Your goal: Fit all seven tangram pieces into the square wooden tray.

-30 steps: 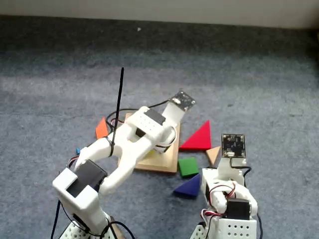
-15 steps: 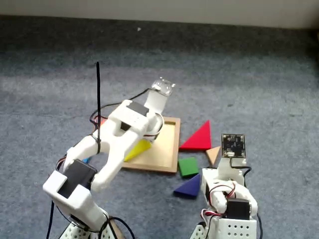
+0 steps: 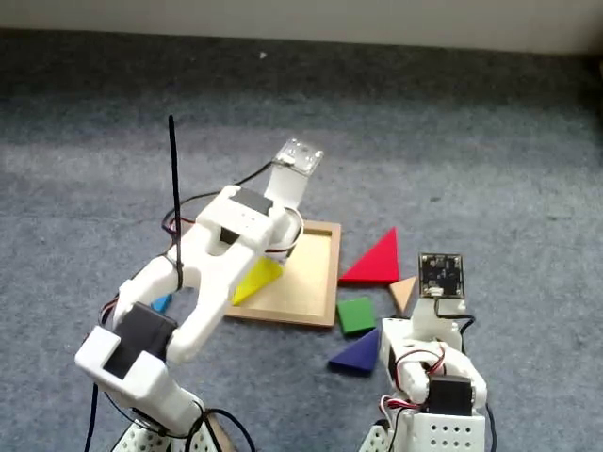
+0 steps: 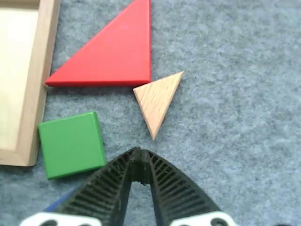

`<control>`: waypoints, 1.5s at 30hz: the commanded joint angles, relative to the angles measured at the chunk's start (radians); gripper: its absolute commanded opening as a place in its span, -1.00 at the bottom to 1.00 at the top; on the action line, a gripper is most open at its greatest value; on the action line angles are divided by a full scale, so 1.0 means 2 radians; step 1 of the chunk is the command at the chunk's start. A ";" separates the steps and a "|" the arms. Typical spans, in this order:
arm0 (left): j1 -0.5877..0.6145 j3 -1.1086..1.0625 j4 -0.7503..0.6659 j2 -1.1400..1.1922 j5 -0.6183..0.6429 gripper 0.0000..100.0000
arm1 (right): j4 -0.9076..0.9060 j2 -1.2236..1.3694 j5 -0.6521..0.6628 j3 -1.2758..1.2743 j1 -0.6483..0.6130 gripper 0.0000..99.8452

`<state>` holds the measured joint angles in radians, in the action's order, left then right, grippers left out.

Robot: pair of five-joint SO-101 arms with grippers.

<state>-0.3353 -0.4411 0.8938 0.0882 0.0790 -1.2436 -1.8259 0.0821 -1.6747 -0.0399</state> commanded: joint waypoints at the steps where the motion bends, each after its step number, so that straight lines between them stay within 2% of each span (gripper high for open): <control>1: 0.004 -0.018 0.002 -0.086 0.007 -0.99 | -0.003 -0.006 0.005 -0.075 0.005 -0.98; 7: 0.026 -0.096 0.002 -0.231 0.007 -0.99 | -0.003 -0.006 0.005 -0.075 0.005 -0.98; 16: 0.114 -0.213 0.002 -0.405 0.007 -0.99 | -0.003 -0.006 0.005 -0.075 0.005 -0.98; 24: 0.211 -0.305 0.005 -0.521 0.007 -0.99 | -0.003 -0.006 0.002 -0.075 -0.030 -0.98; 27: 0.230 -0.339 0.005 -0.564 0.006 -0.99 | -0.003 -0.006 0.005 -0.075 -0.015 -0.98; 30: 0.235 -0.372 0.005 -0.610 0.005 -0.99 | 0.003 -0.006 0.007 -0.067 0.008 -0.98; 36: 0.239 -0.435 0.002 -0.697 0.003 -0.99 | 0.017 -0.006 0.073 0.013 0.042 -0.98; 42: 0.239 -0.468 0.002 -0.768 0.003 -0.99 | 0.018 -0.006 0.076 0.084 0.033 -0.98; 45: 0.237 -0.478 0.002 -0.788 0.003 -0.99 | 0.018 -0.005 0.076 0.109 0.015 -0.88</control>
<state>0.1281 -1.3986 0.8938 -1.4477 0.0790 -1.2421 -1.8274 0.2217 -1.5413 0.0245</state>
